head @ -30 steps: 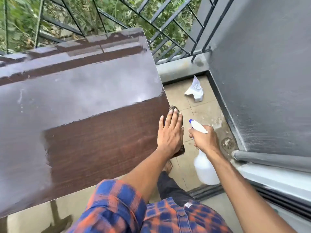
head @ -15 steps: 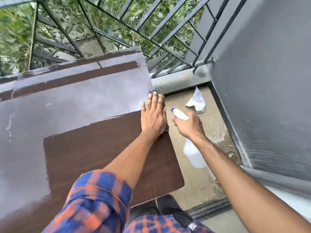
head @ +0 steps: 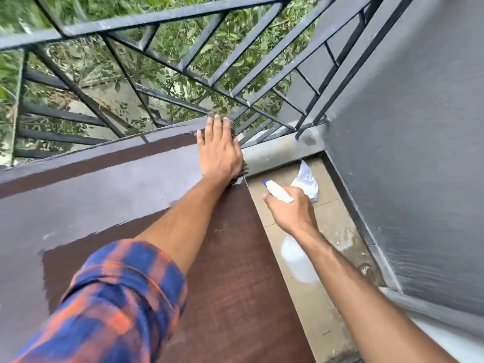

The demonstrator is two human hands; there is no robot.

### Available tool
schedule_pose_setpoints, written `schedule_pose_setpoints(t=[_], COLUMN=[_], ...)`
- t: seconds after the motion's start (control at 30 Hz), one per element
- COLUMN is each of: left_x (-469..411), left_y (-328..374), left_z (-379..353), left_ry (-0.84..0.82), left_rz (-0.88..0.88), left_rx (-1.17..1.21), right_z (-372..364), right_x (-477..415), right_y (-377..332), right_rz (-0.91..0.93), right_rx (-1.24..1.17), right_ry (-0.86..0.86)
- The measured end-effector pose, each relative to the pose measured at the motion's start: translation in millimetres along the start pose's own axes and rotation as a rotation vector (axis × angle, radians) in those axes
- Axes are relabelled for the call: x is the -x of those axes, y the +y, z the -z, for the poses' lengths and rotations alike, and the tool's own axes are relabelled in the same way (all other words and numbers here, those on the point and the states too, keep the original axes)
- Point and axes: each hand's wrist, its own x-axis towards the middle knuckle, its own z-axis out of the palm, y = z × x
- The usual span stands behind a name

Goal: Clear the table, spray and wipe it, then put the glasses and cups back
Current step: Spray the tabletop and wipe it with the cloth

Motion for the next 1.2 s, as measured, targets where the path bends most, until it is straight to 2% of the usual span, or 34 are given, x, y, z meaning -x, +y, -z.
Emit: schedule_pose_setpoints(t=[0.17, 0.3, 0.43, 0.6, 0.7, 0.83, 1.03, 1.2], left_x=[-44, -43, -27, 13, 42, 86, 155, 204], left_y=[-18, -29, -68, -157, -216, -277, -339, -377], left_z=[10, 14, 31, 58, 76, 97, 115, 125], left_ry=[-0.014, -0.038, -0.017, 0.089, 0.105, 0.116, 0.160, 0.194], left_rz=[0.003, -0.020, 0.026, 0.114, 0.233, 0.297, 0.441, 0.570], left_rx=[-0.027, -0.027, -0.025, -0.034, -0.049, -0.081, -0.070, -0.068], right_z=[-5, -7, -7, -6, -11, -34, -85, -123], right_x=[-4, 2, 13, 30, 37, 54, 103, 139], right_y=[-6, -7, -19, -45, -64, -95, -138, -147], right_rz=[-0.016, -0.005, 0.038, 0.116, 0.148, 0.220, 0.335, 0.375], right_rx=[-0.011, -0.004, 0.026, 0.065, 0.070, 0.063, 0.117, 0.163], right_ry=[0.017, 0.039, 0.031, 0.031, 0.018, -0.003, -0.163, -0.275])
